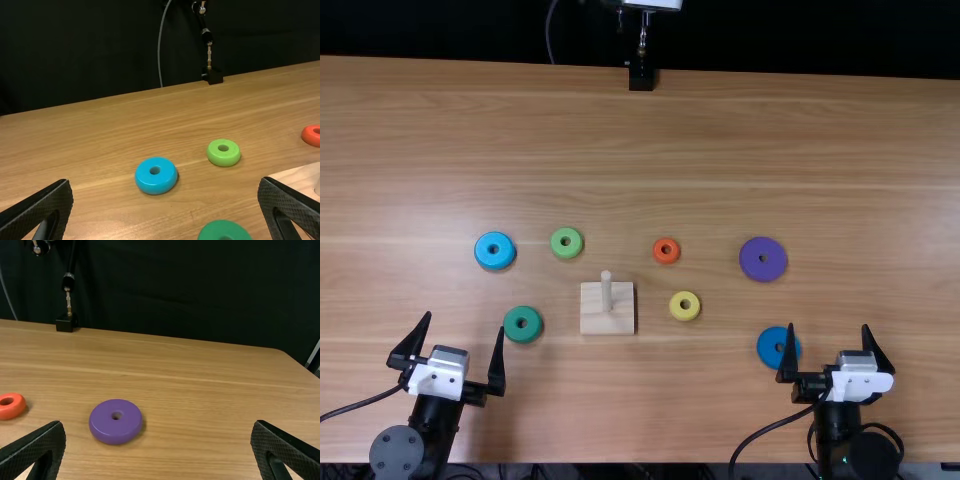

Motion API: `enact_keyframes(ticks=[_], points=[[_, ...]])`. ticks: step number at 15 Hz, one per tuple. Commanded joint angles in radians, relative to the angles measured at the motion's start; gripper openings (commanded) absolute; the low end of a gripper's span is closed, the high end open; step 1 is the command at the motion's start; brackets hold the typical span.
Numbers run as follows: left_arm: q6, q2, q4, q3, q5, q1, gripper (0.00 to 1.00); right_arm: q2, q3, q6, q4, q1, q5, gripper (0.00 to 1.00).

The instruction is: Build the Hanoi tower: stack the rings onto the peg from bottom to top in this color order: purple, dark blue, light blue, dark green, light green, yellow, orange.

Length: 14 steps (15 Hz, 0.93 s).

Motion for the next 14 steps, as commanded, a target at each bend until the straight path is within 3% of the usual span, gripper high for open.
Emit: enact_keyframes(ticks=[1,14], points=[[0.007,-0.012,-0.011,-0.018,0.018,0.001,1.0,-0.012,-0.013,0.007,0.007,-0.011,0.008,1.0],[0.007,-0.012,-0.011,-0.018,0.018,0.001,1.0,-0.012,0.01,0.009,0.009,-0.012,0.004,1.0]])
